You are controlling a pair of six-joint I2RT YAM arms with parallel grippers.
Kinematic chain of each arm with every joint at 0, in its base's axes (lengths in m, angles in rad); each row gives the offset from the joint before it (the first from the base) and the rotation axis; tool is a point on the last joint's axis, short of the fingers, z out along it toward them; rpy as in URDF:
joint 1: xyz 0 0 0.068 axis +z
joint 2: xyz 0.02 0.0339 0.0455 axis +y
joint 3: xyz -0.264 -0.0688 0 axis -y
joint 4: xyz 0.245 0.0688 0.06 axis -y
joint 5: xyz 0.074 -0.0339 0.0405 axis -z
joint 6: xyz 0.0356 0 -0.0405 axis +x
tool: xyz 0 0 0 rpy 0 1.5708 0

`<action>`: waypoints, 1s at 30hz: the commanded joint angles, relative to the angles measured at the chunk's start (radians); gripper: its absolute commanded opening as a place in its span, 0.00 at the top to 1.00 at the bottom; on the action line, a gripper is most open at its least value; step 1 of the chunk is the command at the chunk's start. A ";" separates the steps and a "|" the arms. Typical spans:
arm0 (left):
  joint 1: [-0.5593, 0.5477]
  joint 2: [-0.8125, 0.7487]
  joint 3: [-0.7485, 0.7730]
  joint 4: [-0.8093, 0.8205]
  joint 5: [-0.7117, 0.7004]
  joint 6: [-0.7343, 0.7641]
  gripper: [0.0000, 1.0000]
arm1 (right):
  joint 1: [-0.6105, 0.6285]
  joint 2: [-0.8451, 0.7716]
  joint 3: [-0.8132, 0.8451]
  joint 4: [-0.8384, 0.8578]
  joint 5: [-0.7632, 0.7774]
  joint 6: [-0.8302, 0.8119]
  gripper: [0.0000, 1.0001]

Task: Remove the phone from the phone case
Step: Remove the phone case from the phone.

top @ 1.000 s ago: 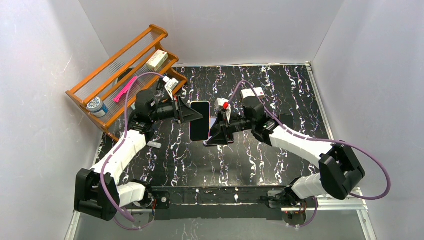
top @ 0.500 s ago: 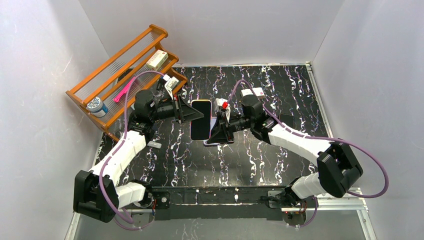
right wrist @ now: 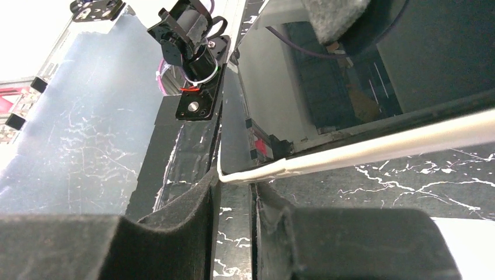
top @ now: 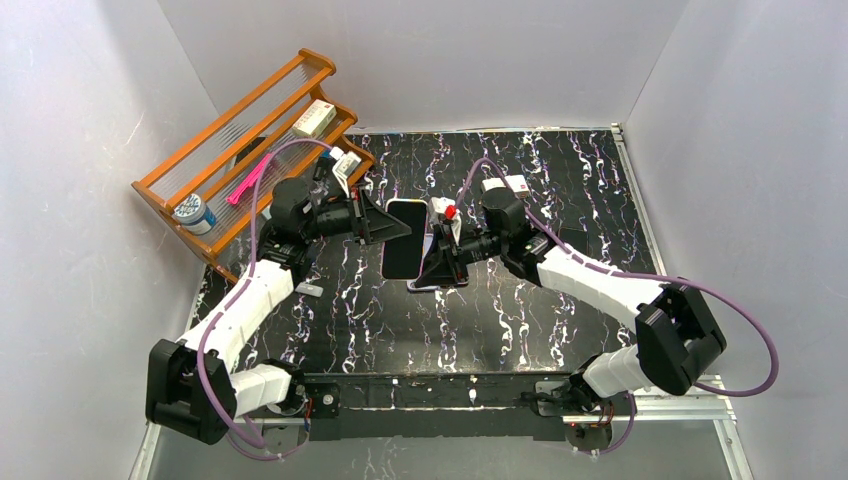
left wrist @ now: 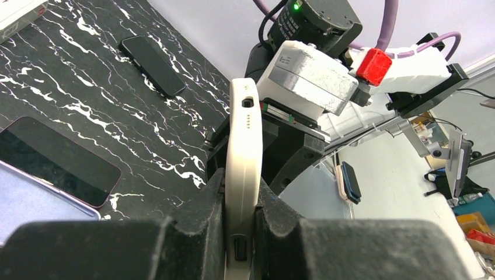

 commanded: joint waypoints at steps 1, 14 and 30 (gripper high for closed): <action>-0.052 -0.022 0.069 0.041 0.051 -0.112 1.00 | 0.001 0.008 0.060 0.037 0.099 -0.118 0.99; -0.107 0.002 0.066 0.042 0.048 -0.177 1.00 | 0.004 0.008 0.089 0.028 0.273 -0.333 0.99; -0.095 -0.025 0.196 -0.365 -0.077 0.274 1.00 | 0.004 -0.089 -0.033 -0.005 0.349 -0.220 0.63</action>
